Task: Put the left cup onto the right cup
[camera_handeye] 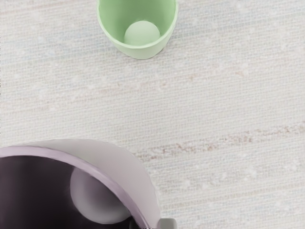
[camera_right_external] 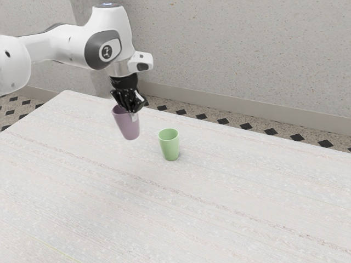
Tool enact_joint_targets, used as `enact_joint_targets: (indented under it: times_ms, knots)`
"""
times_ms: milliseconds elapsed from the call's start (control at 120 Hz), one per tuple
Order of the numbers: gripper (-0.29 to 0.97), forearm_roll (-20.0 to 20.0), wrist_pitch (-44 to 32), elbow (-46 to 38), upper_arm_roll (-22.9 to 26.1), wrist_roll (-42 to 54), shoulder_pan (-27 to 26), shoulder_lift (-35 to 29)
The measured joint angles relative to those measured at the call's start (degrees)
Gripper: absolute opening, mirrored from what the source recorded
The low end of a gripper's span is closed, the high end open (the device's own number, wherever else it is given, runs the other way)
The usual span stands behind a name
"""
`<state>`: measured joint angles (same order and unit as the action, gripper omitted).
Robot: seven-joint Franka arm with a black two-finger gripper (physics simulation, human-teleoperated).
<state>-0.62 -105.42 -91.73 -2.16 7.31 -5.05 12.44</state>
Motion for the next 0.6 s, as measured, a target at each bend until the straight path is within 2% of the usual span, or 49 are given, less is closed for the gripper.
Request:
enact_joint_targets:
  times_ms: [600]
  knots:
    - [-0.11, -0.69, 5.46, 19.55, 0.94, 1.54, -0.31, 13.24]
